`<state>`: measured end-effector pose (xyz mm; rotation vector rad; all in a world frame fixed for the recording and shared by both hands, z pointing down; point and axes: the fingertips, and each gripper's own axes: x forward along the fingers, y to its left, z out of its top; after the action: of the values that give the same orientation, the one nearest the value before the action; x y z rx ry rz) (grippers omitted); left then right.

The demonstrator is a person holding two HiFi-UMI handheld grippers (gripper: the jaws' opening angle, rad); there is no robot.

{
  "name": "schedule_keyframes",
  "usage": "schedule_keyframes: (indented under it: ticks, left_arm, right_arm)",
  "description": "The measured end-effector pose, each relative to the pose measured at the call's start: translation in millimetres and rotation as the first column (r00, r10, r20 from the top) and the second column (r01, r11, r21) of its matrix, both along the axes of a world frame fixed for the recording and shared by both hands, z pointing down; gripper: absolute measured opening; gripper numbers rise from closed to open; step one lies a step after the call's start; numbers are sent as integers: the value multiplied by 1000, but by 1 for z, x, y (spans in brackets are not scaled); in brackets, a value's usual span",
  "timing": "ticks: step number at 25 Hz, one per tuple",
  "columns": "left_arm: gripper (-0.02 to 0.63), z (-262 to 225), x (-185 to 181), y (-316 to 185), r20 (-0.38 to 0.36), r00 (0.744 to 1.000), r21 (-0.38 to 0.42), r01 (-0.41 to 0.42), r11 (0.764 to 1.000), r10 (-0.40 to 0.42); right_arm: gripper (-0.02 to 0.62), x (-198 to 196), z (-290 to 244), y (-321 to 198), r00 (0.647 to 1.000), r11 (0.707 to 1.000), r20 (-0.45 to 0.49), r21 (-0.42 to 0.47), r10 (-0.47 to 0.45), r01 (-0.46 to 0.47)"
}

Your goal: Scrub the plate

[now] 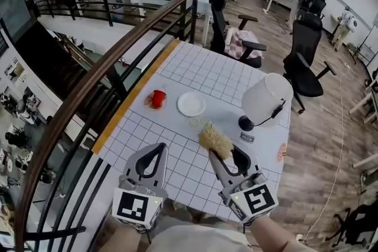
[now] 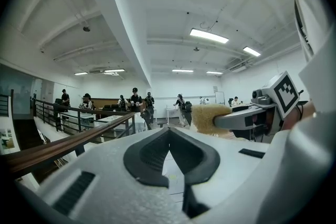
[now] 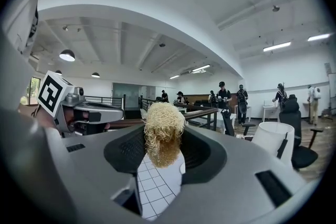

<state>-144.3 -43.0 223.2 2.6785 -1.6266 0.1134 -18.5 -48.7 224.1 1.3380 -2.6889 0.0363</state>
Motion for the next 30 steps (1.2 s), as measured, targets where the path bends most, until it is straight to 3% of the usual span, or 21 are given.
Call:
schedule_keyframes:
  ticks: [5,17,30]
  left_arm:
    - [14,18,5,-17,9,1000,-37,-11,999,11]
    - [14,50,9,-52,30,998,-93,50,994,-48]
    - [14,121,19,-146,14,999,-157,43,987,-41]
  right_arm:
    - [173,0,11,-18,1000,1000,-5,-18,7,-7]
    - [173,17,57,-61,999,993,29,-116,-16,19]
    - [173,2,124,-171,998,989,-55,-142,-41,32]
